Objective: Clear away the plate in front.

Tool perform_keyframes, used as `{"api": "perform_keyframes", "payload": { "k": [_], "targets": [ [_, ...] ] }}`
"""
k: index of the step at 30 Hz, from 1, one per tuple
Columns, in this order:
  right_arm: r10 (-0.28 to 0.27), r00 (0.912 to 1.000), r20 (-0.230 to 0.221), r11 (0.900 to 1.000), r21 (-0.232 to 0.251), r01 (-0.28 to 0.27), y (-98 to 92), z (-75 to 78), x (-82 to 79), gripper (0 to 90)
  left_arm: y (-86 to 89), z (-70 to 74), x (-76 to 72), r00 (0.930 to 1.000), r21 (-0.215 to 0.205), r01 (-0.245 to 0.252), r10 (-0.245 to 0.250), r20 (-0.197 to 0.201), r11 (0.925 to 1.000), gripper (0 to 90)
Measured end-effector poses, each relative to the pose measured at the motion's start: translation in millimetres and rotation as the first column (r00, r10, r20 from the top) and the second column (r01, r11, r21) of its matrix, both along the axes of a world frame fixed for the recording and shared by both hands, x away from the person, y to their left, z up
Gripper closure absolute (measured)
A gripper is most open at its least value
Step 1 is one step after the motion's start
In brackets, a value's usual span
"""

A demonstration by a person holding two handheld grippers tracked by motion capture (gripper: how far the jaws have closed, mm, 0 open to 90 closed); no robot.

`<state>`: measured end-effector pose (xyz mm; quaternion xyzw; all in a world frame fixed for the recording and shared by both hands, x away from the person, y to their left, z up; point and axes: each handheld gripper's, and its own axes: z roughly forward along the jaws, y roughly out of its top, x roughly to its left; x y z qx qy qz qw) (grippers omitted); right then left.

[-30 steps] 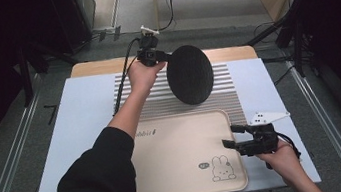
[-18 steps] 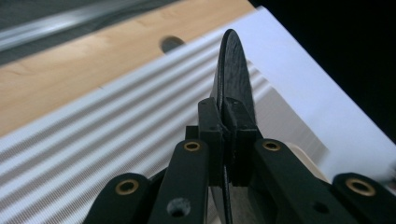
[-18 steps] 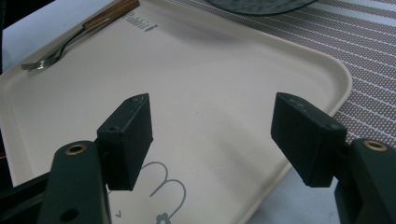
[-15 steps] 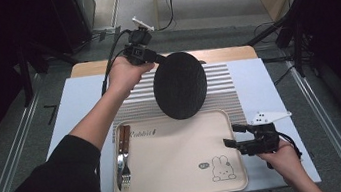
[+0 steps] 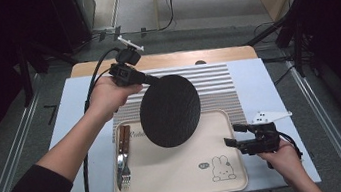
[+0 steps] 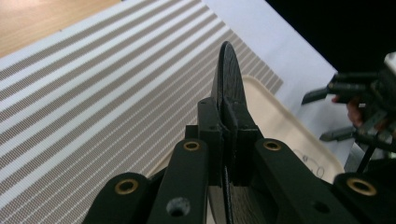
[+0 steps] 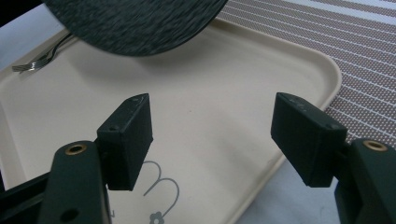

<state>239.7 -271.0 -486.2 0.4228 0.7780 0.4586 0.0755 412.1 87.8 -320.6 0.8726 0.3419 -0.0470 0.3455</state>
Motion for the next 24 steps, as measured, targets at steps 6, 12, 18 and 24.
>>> {"api": "perform_keyframes", "payload": {
  "k": [6,12,18,24],
  "targets": [
    [0.002,1.0000,0.000,1.000,-0.004,-0.002,-0.4,-1.0,0.6,28.4,-6.3,-15.4,-18.4,0.9987,0.003,0.046,-0.046,-0.020,0.9989,86.1],
    [0.006,1.0000,0.003,1.000,-0.006,-0.006,0.3,-1.1,1.3,28.4,-17.9,-32.3,-33.3,0.9936,-0.011,0.099,-0.099,-0.053,0.9950,85.6],
    [0.006,1.0000,0.000,1.000,-0.006,-0.006,0.4,-1.3,1.2,28.4,-19.4,-45.7,-36.1,0.9911,-0.039,0.109,-0.111,-0.073,0.9933,86.1],
    [0.009,1.0000,0.001,1.000,-0.006,-0.009,1.1,-1.0,0.8,28.4,-11.2,-62.3,-34.2,0.9918,-0.056,0.097,-0.101,-0.079,0.9938,86.8]
  ]
}}
